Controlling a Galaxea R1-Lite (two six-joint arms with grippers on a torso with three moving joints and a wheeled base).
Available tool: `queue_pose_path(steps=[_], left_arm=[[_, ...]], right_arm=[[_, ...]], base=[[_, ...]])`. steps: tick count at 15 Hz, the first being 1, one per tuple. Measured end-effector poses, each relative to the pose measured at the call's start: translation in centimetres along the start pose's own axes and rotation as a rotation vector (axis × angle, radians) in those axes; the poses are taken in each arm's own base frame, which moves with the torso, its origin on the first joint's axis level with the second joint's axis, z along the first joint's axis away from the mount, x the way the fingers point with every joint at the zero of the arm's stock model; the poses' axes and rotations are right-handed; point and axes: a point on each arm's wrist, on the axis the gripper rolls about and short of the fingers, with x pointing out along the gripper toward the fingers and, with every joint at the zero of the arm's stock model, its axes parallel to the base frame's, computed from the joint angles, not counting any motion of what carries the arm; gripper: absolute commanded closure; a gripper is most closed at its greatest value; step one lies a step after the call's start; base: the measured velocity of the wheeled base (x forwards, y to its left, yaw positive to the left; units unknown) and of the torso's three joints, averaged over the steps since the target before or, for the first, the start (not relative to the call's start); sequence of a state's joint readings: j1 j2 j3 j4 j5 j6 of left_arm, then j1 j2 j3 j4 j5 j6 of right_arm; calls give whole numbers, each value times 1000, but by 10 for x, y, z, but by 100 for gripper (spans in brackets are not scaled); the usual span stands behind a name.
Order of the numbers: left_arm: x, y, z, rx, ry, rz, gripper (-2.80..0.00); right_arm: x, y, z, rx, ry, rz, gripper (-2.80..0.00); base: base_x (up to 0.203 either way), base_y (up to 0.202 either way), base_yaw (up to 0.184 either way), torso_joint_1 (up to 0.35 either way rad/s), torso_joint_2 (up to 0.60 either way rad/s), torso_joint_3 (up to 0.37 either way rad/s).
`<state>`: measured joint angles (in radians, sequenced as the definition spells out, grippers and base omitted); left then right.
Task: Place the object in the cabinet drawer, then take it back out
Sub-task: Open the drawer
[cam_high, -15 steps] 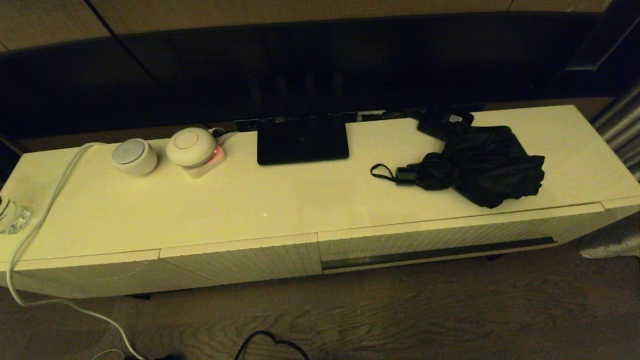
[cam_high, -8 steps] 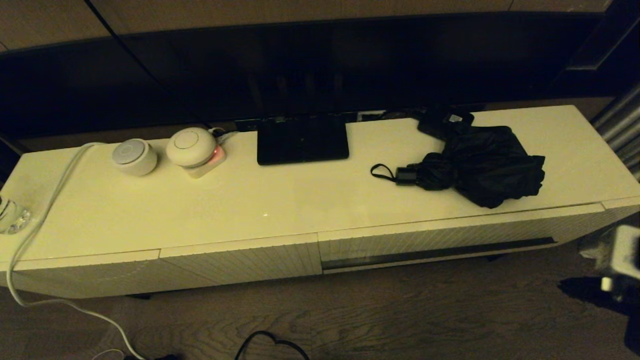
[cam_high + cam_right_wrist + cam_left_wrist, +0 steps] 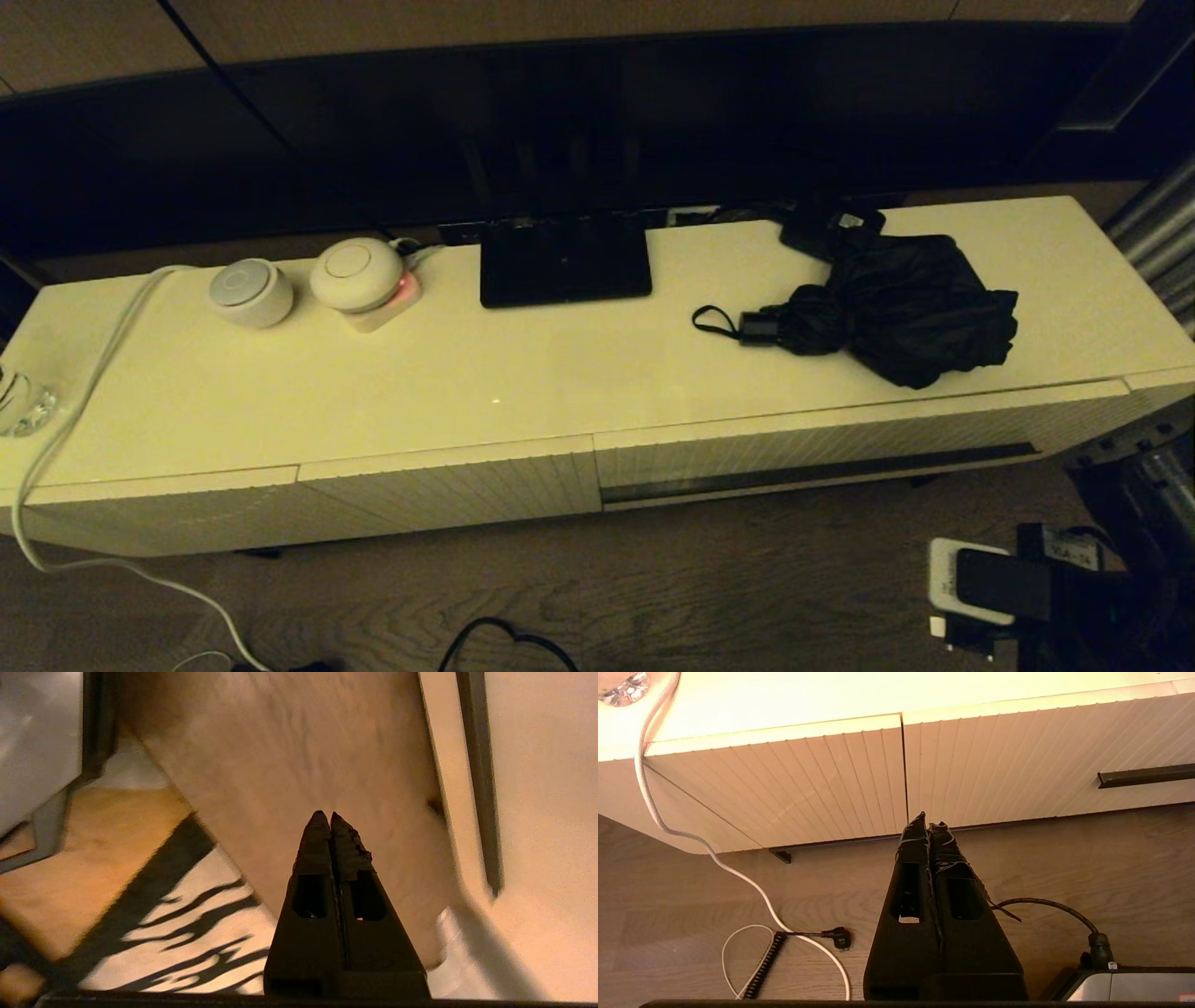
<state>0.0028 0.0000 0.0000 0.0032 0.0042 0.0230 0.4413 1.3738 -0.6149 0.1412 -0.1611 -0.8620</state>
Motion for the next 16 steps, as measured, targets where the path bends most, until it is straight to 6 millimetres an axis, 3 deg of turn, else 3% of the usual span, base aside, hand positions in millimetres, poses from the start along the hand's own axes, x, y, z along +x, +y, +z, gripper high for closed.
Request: queue_pose_path(steps=[9, 16], left_arm=[[0, 0, 0, 0, 0, 0, 0], [0, 0, 0, 0, 0, 0, 0]], right_arm=[[75, 14, 8, -318, -55, -83, 0], [115, 16, 6, -330, -91, -142, 0]], base=[[0, 0, 0, 0, 0, 0], [0, 0, 0, 0, 0, 0]])
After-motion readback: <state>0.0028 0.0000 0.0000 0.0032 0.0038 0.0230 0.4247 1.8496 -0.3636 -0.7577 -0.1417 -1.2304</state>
